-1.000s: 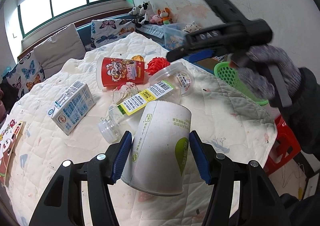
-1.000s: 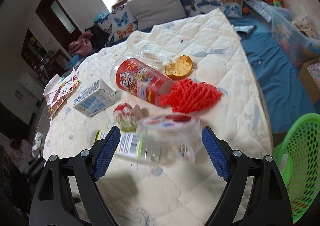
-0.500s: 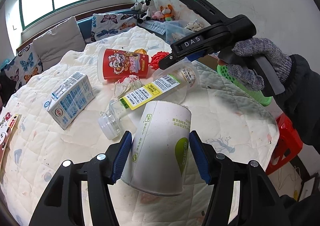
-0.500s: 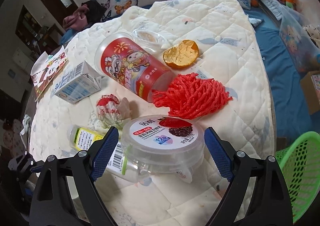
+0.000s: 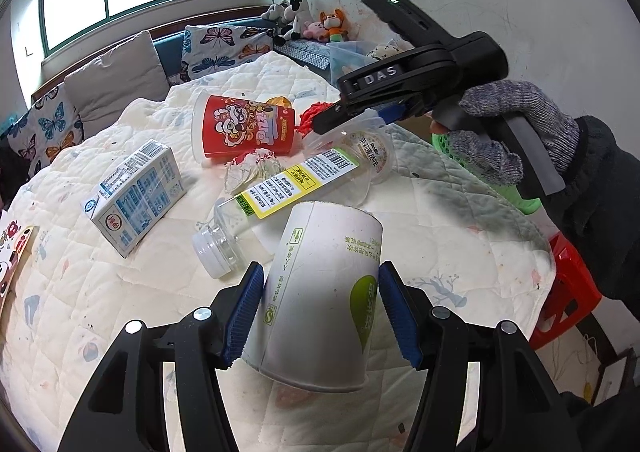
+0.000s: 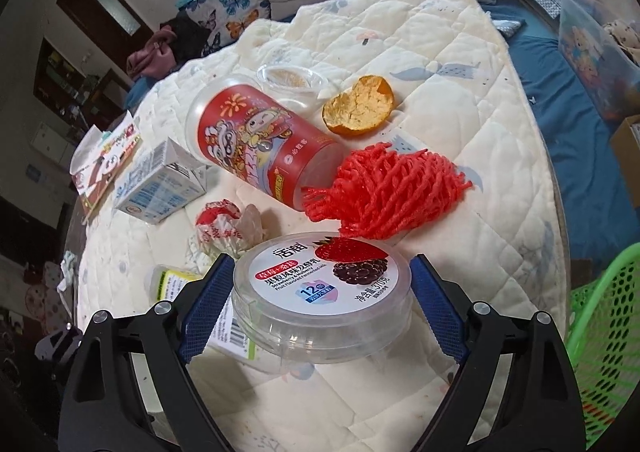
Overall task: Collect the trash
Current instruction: 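Grasp the round clear plastic container with the right tool while the left tool holds the cup, then carry the container over the green basket and release it with the right tool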
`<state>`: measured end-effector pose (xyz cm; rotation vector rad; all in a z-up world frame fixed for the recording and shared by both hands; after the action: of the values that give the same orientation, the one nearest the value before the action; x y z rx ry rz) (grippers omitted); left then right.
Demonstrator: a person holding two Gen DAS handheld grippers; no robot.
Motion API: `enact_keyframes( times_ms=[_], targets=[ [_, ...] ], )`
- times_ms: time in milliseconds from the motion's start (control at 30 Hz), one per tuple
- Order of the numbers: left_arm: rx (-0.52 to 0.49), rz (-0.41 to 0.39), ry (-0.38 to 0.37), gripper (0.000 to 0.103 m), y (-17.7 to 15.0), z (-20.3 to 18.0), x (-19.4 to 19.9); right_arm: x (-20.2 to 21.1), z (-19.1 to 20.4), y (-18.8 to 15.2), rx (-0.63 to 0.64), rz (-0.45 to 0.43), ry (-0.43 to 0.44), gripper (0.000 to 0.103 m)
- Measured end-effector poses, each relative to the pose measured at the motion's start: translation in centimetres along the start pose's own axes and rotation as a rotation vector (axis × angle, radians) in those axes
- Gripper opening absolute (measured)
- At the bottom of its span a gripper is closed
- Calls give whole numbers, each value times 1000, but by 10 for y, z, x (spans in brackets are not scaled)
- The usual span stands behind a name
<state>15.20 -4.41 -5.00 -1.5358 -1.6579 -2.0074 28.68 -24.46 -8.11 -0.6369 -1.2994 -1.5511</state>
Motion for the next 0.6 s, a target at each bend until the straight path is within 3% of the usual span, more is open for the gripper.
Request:
enact_keyframes(
  times_ms=[600],
  targets=[
    [-36, -26, -48, 57, 19, -37, 0, 98, -27, -38, -71, -171, 98, 87]
  ],
)
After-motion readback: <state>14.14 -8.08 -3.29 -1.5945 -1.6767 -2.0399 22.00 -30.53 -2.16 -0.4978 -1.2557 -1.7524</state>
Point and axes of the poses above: each gripper's, at about its wrist camera, not at the fingertips, and x roughly against the way its jaws point, z to its left, y to its top, the point moved 2 cm from there along -x, roughly the way its jaws point, and after that the axes turned 4 degrees about -y, right-handed, at the moved point
